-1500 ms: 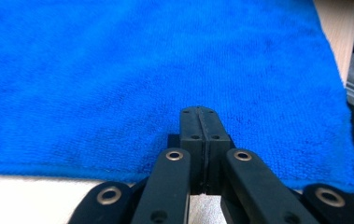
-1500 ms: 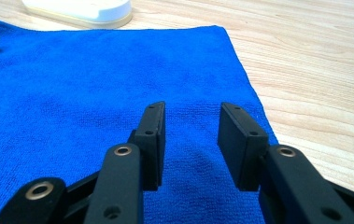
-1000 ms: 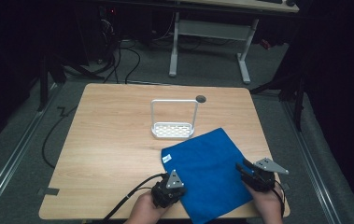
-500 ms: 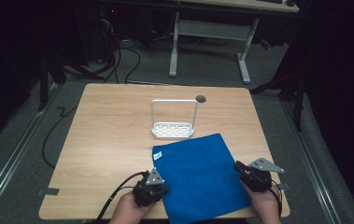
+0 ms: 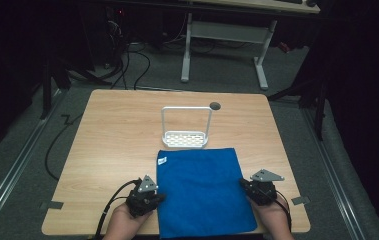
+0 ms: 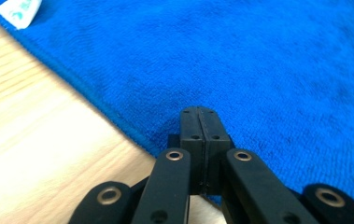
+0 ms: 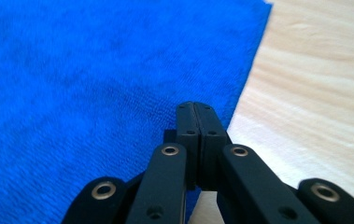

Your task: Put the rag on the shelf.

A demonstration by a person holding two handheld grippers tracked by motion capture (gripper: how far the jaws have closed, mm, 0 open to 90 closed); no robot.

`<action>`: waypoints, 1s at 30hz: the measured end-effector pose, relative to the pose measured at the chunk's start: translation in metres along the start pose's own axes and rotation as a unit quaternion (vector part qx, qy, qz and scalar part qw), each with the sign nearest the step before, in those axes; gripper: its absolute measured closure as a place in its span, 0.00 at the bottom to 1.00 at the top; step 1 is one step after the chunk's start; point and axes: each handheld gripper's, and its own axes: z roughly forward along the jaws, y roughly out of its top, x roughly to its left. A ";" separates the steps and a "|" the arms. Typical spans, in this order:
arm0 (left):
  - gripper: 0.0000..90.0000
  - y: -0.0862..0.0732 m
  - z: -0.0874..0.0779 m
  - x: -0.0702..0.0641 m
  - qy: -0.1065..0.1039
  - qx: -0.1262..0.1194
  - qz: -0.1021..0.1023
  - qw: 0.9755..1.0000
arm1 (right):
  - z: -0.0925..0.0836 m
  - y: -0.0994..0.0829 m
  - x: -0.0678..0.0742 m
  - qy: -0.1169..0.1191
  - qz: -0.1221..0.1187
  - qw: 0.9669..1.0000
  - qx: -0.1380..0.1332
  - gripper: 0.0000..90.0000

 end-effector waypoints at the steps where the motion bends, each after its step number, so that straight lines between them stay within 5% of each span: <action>1: 1.00 0.000 -0.001 0.002 0.000 0.000 -0.002 1.000 | 0.000 0.000 0.001 0.003 0.002 1.000 -0.001 1.00; 13: 1.00 -0.013 -0.016 0.017 0.004 -0.005 -0.029 1.000 | -0.006 -0.004 0.027 0.030 -0.019 0.999 0.007 1.00; 30: 1.00 -0.027 -0.028 0.013 0.003 -0.004 -0.029 1.000 | -0.006 -0.003 0.036 0.046 -0.026 0.999 0.007 1.00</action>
